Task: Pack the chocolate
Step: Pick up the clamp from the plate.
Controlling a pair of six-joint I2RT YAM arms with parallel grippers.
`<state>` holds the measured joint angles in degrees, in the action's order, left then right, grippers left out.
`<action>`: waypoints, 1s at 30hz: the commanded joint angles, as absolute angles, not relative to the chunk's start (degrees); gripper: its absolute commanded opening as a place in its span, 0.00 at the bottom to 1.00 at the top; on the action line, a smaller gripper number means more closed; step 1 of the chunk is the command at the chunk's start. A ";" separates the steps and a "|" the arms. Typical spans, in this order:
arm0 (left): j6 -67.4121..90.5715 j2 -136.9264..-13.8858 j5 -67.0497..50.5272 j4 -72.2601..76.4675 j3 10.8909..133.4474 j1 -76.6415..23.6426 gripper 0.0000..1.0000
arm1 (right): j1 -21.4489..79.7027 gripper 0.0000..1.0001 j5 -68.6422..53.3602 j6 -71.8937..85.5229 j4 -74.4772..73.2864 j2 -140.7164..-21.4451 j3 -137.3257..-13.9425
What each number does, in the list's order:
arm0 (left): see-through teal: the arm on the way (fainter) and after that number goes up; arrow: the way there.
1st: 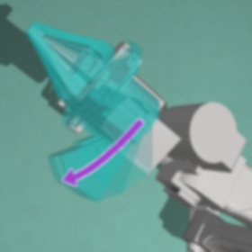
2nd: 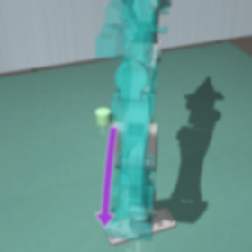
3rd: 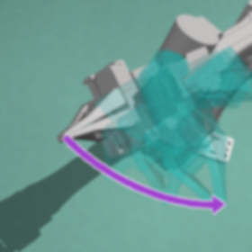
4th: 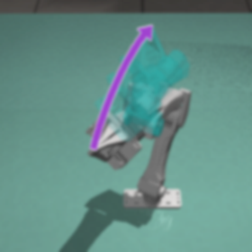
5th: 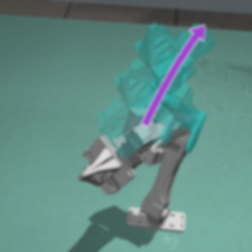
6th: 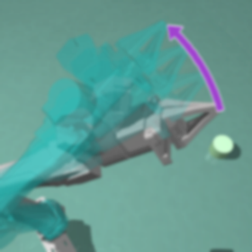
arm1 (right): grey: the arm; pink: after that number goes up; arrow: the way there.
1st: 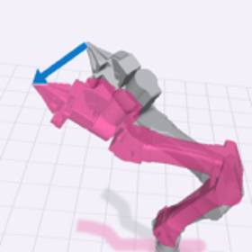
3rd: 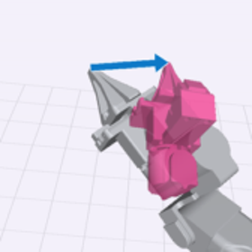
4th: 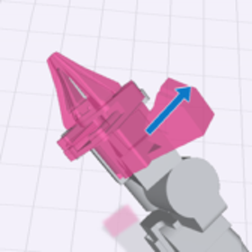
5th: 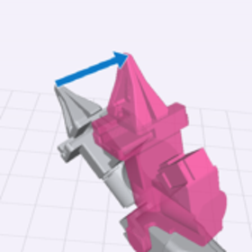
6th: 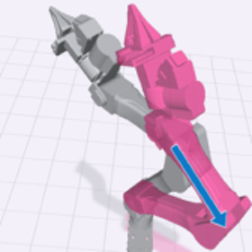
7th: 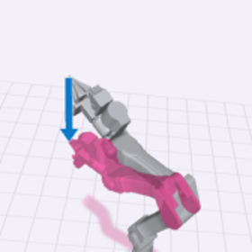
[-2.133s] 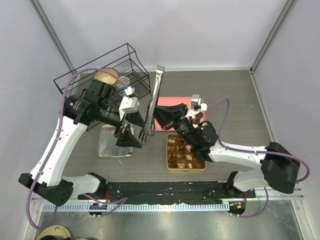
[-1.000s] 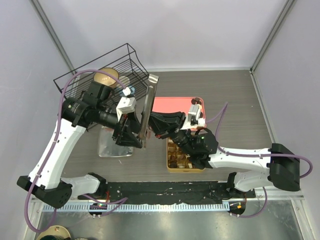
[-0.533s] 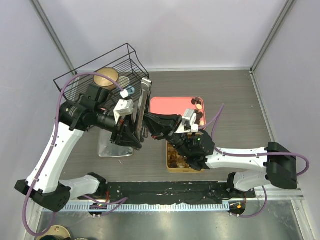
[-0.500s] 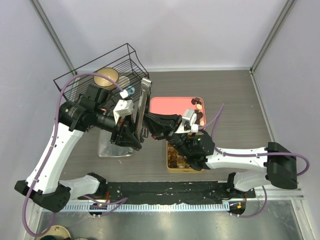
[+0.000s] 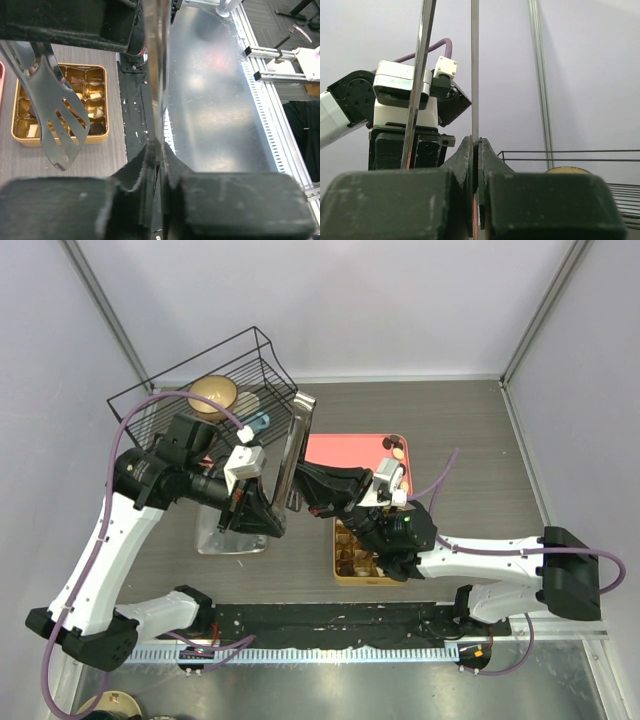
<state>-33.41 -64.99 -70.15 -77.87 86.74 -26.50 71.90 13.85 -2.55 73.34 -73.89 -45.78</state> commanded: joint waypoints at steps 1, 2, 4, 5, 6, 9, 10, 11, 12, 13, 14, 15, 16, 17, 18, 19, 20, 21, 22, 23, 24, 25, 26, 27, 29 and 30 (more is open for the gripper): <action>-34.01 -64.60 -70.66 -95.19 87.89 -26.46 0.06 | 72.16 0.01 14.06 -1.33 76.91 -72.16 -47.73; -33.84 -64.86 -70.58 -95.19 88.33 -26.46 0.04 | 72.25 0.01 13.89 -0.97 76.73 -72.25 -47.64; -33.66 -64.95 -69.53 -95.10 89.03 -26.54 0.00 | 72.25 0.05 14.59 -0.09 75.68 -71.03 -46.76; -33.66 -65.04 -69.09 -95.18 89.38 -26.46 0.00 | 72.16 0.08 14.94 -0.09 73.76 -70.15 -46.32; -33.49 -65.04 -68.30 -95.19 89.99 -26.46 0.00 | 72.16 0.15 14.94 -0.09 72.17 -69.01 -45.71; -33.40 -66.09 -66.71 -95.10 91.05 -26.46 0.00 | 72.16 0.28 15.29 1.13 60.68 -61.55 -44.21; -33.40 -66.53 -64.79 -95.10 91.32 -26.46 0.00 | 72.16 0.31 15.38 1.06 56.47 -59.61 -44.64; -33.14 -67.06 -63.56 -94.75 91.67 -26.54 0.00 | 72.16 0.34 15.03 1.05 48.33 -55.85 -45.17; -32.79 -68.54 -62.15 -94.75 92.37 -26.46 0.00 | 72.16 0.36 14.25 0.62 44.42 -54.33 -45.70; -32.61 -69.08 -59.35 -94.66 92.46 -26.46 0.00 | 72.16 0.44 13.80 0.35 40.47 -53.01 -47.01; -32.61 -69.60 -58.20 -94.57 92.63 -26.54 0.00 | 72.16 0.48 13.54 -0.95 32.51 -50.91 -47.98; -32.69 -70.13 -57.14 -94.14 92.46 -26.46 0.00 | 72.16 0.51 12.32 -1.40 28.52 -50.19 -49.12; -32.61 -70.22 -56.17 -93.78 92.37 -26.46 0.00 | 72.16 0.57 11.70 -1.93 24.56 -49.75 -51.65; -32.87 -70.14 -54.77 -93.43 92.29 -26.46 0.00 | 72.16 0.59 11.43 -2.72 18.00 -49.40 -52.81; -32.96 -69.96 -54.15 -93.17 92.29 -26.46 0.00 | 72.25 0.62 11.60 -3.07 15.32 -48.87 -53.87; -33.13 -69.79 -53.79 -93.25 92.55 -26.46 0.00 | 72.07 0.67 11.60 -3.42 13.12 -48.69 -55.70; -33.22 -69.70 -52.74 -93.34 92.72 -26.54 0.01 | 72.07 0.74 11.60 -4.12 10.05 -48.52 -56.33; -33.40 -69.78 -52.13 -93.69 92.99 -26.72 0.00 | 71.90 0.80 11.69 -4.65 8.63 -47.82 -56.86; -34.01 -69.79 -51.68 -94.13 93.08 -26.89 0.01 | 71.37 0.84 11.34 -5.27 6.00 -47.64 -58.34; -34.45 -69.70 -50.98 -94.39 93.42 -27.07 0.01 | 71.02 0.90 10.90 -6.06 4.67 -47.64 -58.97; -34.71 -69.61 -50.72 -95.00 93.43 -27.16 0.01 | 70.67 0.93 10.03 -6.33 3.35 -47.64 -59.84; -34.72 -69.17 -50.10 -95.10 93.25 -27.77 0.01 | 70.23 0.96 7.15 -6.76 0.82 -48.25 -61.85; -35.06 -69.00 -49.66 -95.10 92.73 -28.21 0.01 | 69.01 0.97 5.29 -6.94 0.36 -48.69 -62.74; -35.07 -68.73 -48.88 -95.01 92.46 -28.65 0.01 | 68.04 0.99 3.53 -6.86 -1.91 -49.30 -63.80; -35.33 -68.12 -48.60 -95.10 92.02 -29.79 0.01 | 65.84 0.99 -4.16 -5.89 -6.23 -52.29 -68.01; -35.42 -67.94 -48.60 -95.10 91.67 -30.14 0.01 | 62.26 0.99 -6.92 -5.19 -7.63 -53.60 -69.42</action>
